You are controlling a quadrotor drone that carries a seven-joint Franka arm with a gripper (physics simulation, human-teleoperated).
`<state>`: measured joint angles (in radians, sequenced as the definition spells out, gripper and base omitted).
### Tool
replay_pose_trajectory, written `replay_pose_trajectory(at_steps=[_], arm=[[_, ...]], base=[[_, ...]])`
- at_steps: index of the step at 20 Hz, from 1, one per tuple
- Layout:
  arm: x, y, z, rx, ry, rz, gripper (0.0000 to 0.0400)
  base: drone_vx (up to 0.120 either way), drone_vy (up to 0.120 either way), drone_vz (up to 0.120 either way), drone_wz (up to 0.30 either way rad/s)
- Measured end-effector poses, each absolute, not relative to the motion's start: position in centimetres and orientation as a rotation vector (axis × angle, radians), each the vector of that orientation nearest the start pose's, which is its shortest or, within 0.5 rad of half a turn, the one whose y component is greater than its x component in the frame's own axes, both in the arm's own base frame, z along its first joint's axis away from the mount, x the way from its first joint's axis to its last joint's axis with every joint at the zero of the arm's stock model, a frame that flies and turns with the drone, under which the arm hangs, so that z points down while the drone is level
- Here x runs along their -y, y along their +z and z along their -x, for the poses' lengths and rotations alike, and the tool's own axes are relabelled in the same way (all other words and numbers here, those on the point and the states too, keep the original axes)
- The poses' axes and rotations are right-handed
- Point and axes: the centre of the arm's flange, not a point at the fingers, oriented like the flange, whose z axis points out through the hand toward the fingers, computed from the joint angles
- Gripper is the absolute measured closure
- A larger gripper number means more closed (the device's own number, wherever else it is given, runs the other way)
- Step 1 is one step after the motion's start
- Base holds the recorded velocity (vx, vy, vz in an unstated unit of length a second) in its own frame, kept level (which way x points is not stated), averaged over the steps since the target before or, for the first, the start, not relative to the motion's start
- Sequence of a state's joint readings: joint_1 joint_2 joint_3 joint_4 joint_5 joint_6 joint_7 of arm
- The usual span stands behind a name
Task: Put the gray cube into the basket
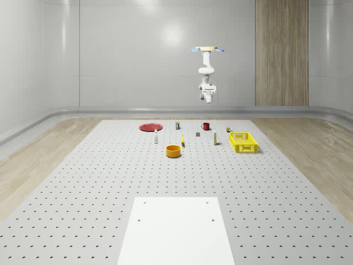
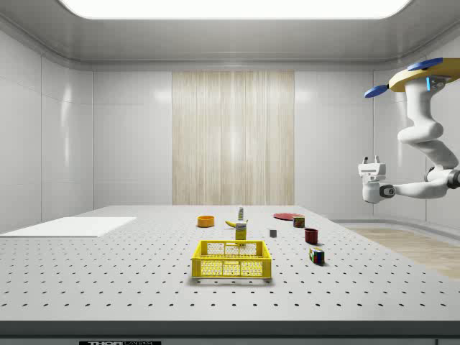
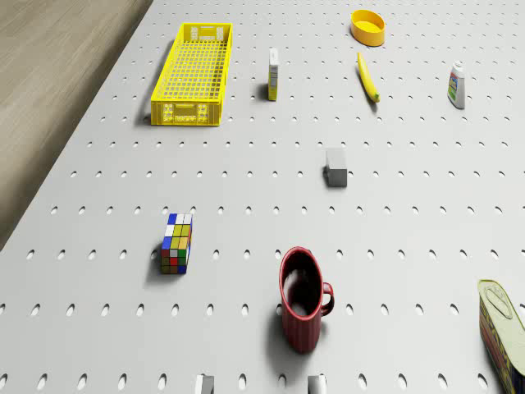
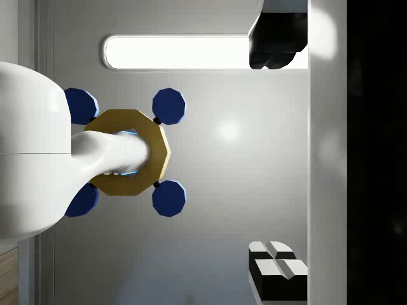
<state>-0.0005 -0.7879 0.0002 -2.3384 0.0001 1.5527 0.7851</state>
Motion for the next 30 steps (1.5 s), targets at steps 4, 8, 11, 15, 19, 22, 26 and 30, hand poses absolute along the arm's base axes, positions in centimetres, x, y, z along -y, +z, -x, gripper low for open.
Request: replay_pose_trajectory(at_steps=[4,8,11,15,19,22,26,30], arm=[[0.0,62.7,-30.1,-1.201,-0.008,2.901,0.0],[0.0,65.4,-30.2,-1.201,-0.012,2.899,0.0],[0.0,66.9,-30.3,-1.201,-0.016,2.899,0.0],[0.0,68.1,-30.4,-1.2,-0.02,2.897,0.0],[0.0,68.7,-30.4,-1.2,-0.025,2.896,0.0],[0.0,68.9,-30.4,-1.199,-0.028,2.896,0.0],[0.0,69.1,-30.4,-1.199,-0.033,2.895,0.0],[0.0,69.1,-30.4,-1.199,-0.037,2.894,0.0]], base=[[0.0,0.0,0.0,0.0],[0.0,0.0,0.0,0.0],[0.0,-0.12,0.0,0.0],[0.12,-0.12,0.0,0.0],[0.12,-0.12,0.0,0.0],[0.12,-0.12,0.0,0.0],[0.12,-0.12,0.0,0.0],[0.12,-0.12,0.0,0.0]])
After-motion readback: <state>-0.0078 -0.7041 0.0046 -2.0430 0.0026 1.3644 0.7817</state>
